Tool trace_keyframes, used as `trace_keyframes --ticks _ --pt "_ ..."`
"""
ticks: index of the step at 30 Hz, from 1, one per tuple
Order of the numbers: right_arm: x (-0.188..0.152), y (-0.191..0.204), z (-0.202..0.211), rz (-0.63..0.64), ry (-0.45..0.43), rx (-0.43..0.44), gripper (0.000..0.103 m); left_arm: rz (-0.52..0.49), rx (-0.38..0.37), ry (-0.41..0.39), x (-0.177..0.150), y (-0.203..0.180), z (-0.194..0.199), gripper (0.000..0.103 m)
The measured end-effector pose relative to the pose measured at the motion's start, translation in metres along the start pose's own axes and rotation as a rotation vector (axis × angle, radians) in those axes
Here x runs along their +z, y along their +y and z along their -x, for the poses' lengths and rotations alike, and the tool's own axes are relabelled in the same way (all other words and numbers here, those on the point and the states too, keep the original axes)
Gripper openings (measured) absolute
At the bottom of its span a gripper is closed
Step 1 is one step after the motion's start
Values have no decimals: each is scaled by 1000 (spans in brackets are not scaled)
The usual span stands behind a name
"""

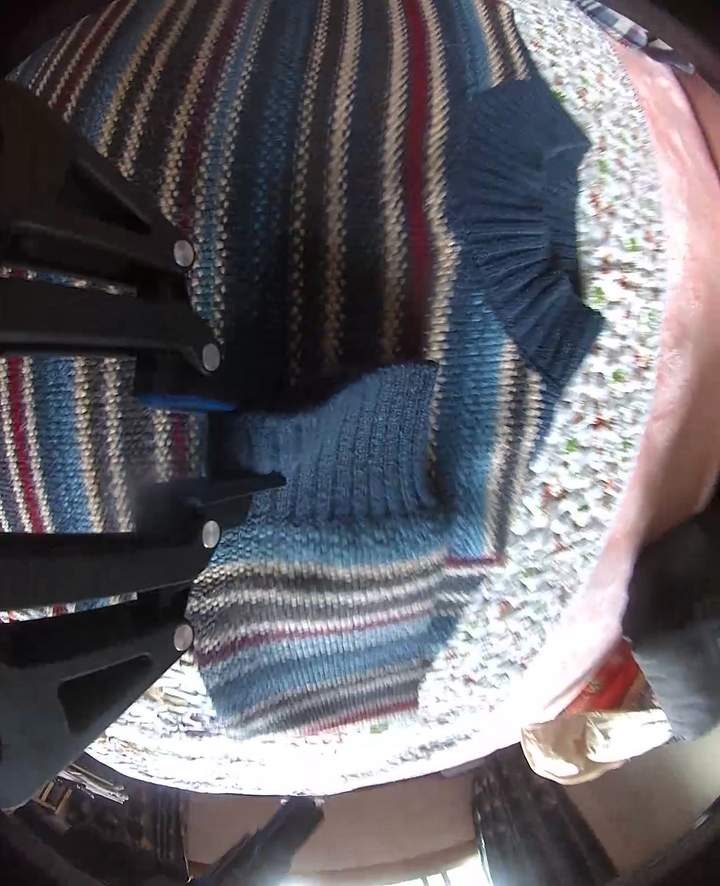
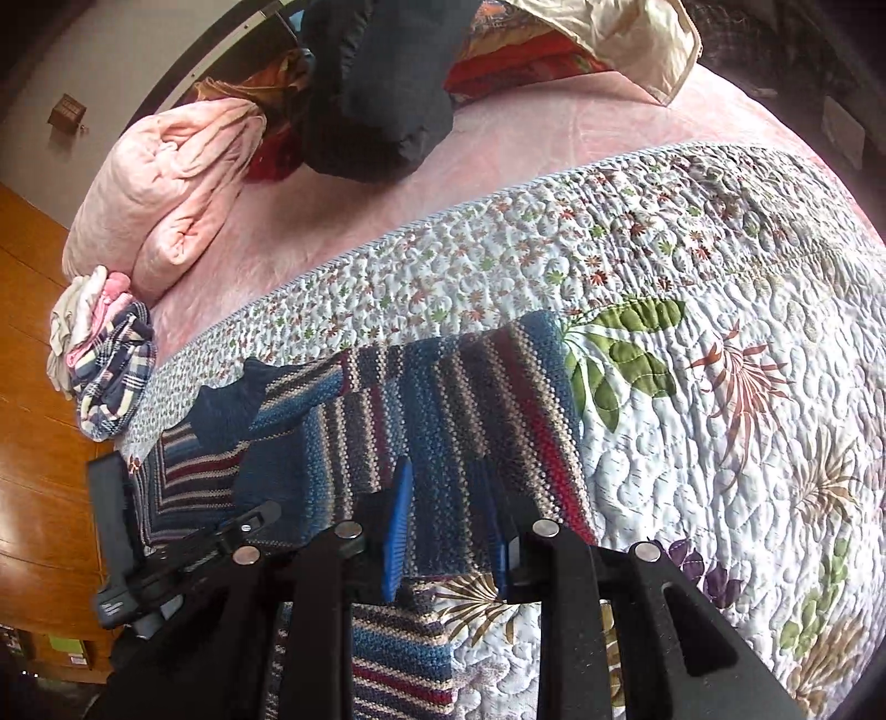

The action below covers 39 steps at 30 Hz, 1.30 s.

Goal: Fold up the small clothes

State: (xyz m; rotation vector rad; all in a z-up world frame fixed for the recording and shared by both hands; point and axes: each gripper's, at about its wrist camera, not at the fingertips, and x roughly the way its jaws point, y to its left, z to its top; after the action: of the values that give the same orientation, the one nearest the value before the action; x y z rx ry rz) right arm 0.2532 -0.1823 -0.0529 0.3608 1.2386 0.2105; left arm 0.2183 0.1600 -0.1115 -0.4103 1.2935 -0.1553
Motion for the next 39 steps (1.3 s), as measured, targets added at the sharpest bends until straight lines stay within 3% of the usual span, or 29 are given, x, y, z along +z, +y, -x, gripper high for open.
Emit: trace_keyframes --ticks 5,9,11,19,25,28,31,34,36,39 --pt "-5 -4 -16 6 51 -15 26 -47 20 -95 -3 13 50 16" --pt "-13 -5 -38 -10 116 -12 38 -37 54 -142 2 41 77 16" --pt "-18 -5 -52 -27 161 22 38 -33 75 -170 3 60 93 16" --pt "-39 23 -85 57 238 -4 37 38 119 -203 0 133 110 16" --pt "-50 34 -101 115 256 -96 37 64 202 -121 0 159 68 20" --pt "-56 39 -109 159 257 -142 39 75 251 -73 -7 174 48 29" --pt "-57 44 -108 187 252 -167 39 112 245 -78 -6 183 54 34" --pt "-53 57 -92 240 202 -194 38 145 244 -154 0 185 85 32" --pt "-47 67 -74 256 150 -167 38 128 240 -219 3 177 108 34" --pt "-42 79 -57 237 121 -34 38 86 190 -250 5 154 118 44"
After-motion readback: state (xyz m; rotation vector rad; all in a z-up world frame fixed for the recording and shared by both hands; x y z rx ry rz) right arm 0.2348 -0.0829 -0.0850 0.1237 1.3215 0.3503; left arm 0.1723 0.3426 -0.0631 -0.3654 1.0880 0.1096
